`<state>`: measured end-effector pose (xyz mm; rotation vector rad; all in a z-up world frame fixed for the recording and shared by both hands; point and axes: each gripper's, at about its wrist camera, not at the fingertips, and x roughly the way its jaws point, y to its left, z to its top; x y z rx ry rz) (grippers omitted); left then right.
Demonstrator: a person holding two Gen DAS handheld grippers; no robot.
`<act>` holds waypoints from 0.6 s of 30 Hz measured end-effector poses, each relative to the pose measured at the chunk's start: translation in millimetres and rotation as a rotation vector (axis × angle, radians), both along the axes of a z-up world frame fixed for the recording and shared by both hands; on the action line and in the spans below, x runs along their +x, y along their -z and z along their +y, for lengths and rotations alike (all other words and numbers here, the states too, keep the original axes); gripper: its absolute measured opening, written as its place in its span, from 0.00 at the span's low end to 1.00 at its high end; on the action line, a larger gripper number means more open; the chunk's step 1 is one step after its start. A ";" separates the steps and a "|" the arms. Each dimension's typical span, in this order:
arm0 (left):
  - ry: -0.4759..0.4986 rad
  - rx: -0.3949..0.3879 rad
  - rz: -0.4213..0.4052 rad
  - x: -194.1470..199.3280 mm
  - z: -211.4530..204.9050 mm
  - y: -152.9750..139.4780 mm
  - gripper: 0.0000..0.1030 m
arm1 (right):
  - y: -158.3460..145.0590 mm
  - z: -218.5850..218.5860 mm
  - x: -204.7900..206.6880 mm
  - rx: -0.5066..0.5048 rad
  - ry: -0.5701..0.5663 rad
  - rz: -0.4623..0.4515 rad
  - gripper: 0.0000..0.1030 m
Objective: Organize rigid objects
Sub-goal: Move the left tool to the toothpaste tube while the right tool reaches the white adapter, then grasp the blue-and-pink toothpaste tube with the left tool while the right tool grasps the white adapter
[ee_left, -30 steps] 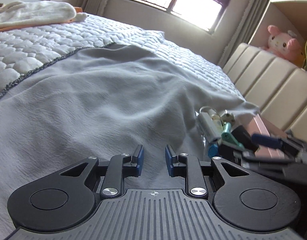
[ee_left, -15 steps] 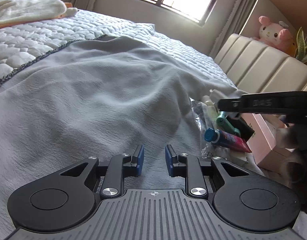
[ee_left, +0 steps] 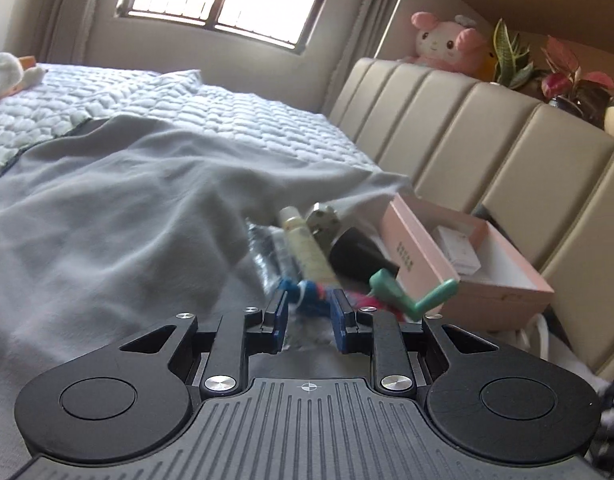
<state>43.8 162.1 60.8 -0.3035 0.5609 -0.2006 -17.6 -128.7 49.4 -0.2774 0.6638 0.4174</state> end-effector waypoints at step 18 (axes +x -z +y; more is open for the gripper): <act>0.207 0.151 0.218 39.7 -52.2 17.6 0.26 | 61.3 -72.7 -42.3 0.095 0.099 0.037 0.55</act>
